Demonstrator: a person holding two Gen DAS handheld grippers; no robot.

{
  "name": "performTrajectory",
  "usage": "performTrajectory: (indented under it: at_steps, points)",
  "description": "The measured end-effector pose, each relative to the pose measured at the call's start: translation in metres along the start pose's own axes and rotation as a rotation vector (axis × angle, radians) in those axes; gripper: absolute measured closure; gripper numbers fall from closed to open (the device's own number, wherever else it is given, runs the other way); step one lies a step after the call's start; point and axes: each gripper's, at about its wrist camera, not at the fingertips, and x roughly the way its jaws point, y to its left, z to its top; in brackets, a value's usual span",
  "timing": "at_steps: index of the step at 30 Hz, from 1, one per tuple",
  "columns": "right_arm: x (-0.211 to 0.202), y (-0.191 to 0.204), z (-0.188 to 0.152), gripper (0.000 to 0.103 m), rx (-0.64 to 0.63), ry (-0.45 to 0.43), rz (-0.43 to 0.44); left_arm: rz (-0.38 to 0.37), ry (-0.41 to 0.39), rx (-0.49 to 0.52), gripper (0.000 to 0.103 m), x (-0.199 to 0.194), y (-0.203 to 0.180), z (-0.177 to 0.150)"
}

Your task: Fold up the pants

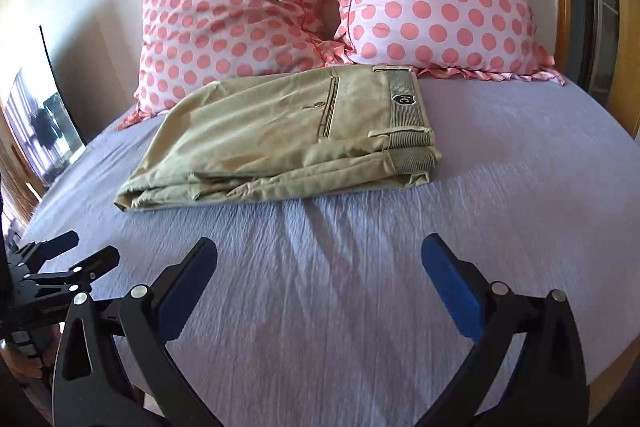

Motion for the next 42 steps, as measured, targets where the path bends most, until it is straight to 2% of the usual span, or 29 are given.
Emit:
performTrajectory:
  at_steps: [2, 3, 8, 10, 17, 42]
  points:
    - [-0.001, 0.008, -0.011, 0.001, -0.028, -0.022, -0.036, -0.005, 0.0, -0.017, 0.002, -0.002, 0.003, -0.011]
    - [-0.001, 0.012, -0.016, 0.001, -0.035, -0.024, -0.052, 0.013, -0.024, -0.008, 0.002, -0.005, 0.003, -0.015]
    - [0.004, 0.023, -0.036, 0.001, -0.059, 0.005, -0.056, 0.034, -0.062, 0.013, 0.002, -0.009, -0.002, -0.025]
    - [0.003, 0.029, -0.042, 0.001, -0.082, -0.02, -0.095, 0.032, -0.083, 0.014, 0.002, -0.009, -0.002, -0.028]
    - [-0.001, 0.032, -0.052, 0.001, -0.063, -0.087, -0.123, 0.037, -0.166, 0.024, 0.002, -0.012, -0.004, -0.037]
    - [0.0, 0.032, -0.053, 0.001, -0.062, -0.095, -0.127, 0.038, -0.18, 0.03, 0.002, -0.011, -0.005, -0.039]
